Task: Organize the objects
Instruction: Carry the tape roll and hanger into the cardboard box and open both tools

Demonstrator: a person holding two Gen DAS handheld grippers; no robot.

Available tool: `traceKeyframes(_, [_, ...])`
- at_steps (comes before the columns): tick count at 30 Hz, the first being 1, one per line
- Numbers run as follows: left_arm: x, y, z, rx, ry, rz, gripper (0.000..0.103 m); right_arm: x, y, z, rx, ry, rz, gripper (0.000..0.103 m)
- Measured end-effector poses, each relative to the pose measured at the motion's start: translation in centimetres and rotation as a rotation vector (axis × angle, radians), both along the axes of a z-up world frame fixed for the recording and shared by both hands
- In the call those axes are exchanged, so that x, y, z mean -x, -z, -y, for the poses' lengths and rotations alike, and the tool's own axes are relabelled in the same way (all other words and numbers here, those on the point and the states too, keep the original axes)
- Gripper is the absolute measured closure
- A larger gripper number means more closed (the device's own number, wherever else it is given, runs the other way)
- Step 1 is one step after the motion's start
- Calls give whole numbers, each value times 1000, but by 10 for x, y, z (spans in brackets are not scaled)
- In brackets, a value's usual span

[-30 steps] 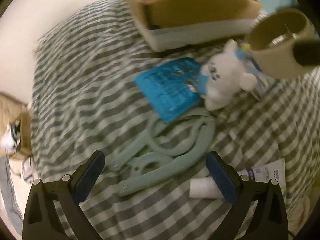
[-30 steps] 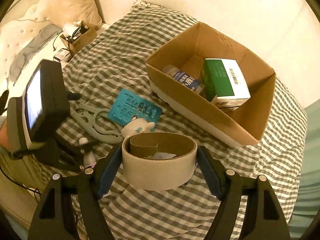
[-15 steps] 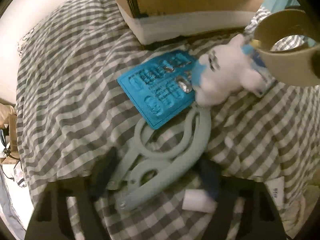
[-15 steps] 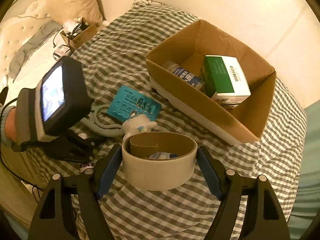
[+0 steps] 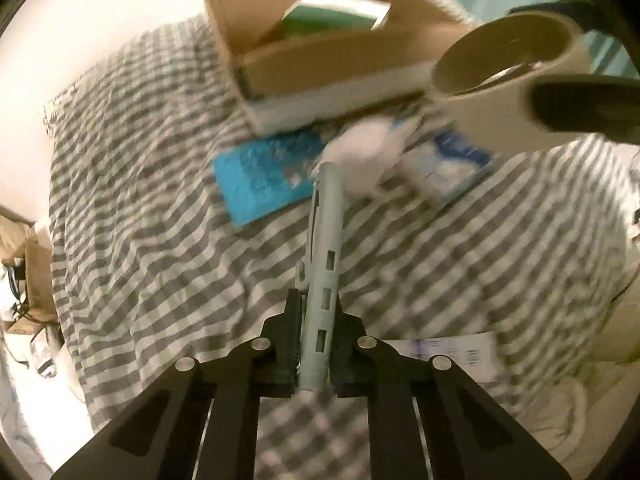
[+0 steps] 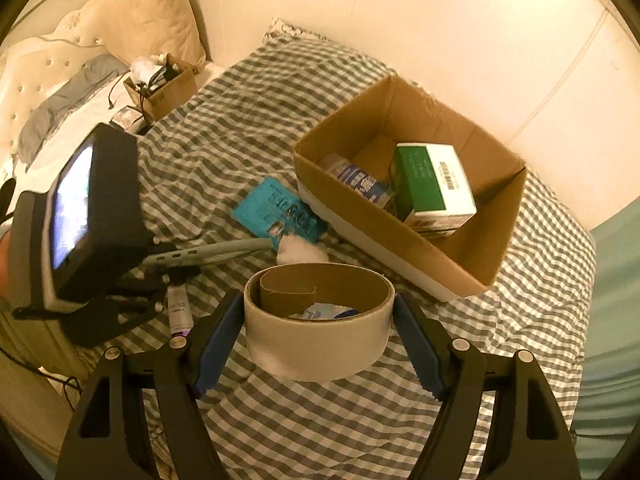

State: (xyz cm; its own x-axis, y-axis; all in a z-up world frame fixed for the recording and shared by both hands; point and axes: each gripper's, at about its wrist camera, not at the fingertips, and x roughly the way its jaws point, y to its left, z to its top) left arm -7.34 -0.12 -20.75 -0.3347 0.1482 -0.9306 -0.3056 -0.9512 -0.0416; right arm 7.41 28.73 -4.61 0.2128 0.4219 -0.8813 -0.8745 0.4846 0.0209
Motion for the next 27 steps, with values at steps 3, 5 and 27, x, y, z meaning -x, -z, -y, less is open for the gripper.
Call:
traceKeyframes(3, [-2, -19, -7, -15, -3, -31, 92, -1, -12, 5, -28, 15, 16, 27])
traceKeyframes(5, [-1, -29, -8, -14, -18, -50, 92, -4, -19, 8, -46, 27, 23, 27])
traceKeyframes(27, [110, -114, 26, -167, -333, -242, 92, -111, -80, 36, -246, 291, 73, 28])
